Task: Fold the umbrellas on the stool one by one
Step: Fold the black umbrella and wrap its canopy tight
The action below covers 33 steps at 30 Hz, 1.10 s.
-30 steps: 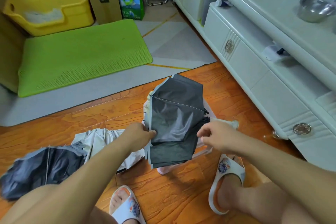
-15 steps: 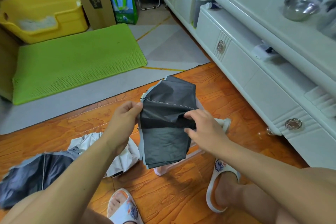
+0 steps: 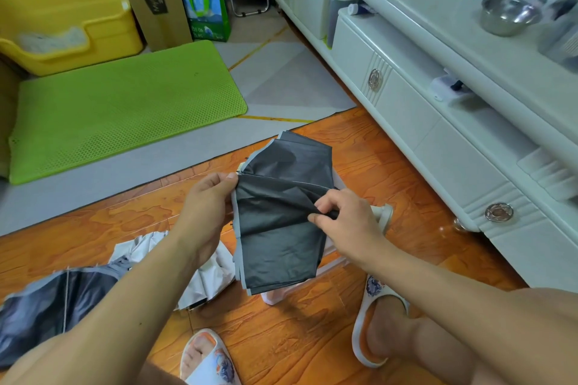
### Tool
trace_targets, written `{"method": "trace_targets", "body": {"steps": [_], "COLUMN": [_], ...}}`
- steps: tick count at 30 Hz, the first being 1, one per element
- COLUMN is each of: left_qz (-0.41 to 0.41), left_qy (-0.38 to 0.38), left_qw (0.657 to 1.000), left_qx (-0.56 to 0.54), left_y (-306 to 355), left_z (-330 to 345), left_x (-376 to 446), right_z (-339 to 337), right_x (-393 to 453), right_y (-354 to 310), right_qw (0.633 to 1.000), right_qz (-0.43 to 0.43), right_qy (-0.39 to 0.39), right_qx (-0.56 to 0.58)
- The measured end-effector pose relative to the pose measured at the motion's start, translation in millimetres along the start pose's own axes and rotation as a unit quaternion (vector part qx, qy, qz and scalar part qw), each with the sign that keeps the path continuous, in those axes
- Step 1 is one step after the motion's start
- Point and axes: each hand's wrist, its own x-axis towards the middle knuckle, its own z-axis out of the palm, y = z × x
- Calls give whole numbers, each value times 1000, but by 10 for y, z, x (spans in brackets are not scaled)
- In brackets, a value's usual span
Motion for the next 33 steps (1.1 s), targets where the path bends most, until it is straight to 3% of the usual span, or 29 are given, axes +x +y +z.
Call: {"method": "trace_targets", "body": {"steps": [5,9,17,24,28,33], "left_qz": [-11,-4,4,21,60,160], "left_qy": [-4,-20,-9,-9,-27,-89], "left_qw": [1000,1000,1000,1000,998,981], "left_qx": [-9,-5,17,10,-3,62], "left_y": [10,12,7,23,13,72], "left_z": [33,32,32,21,30,-33], "left_x": [-17,-28,-42,-40,-69,-112], "right_z": [-16,-57,-127,-145,-191,-313], "right_x": [-23,-20,-4,-10,-4,-33], "right_y": [-10,-93,-171,-154,-142,-200], "right_qw": [1000,995,992,986,992,999], "right_qz": [4,11,26,62,53,-16], "right_qy": [-14,-67,11,-40,-50,3], "right_qx": [-7,73,122,148,103,36]}}
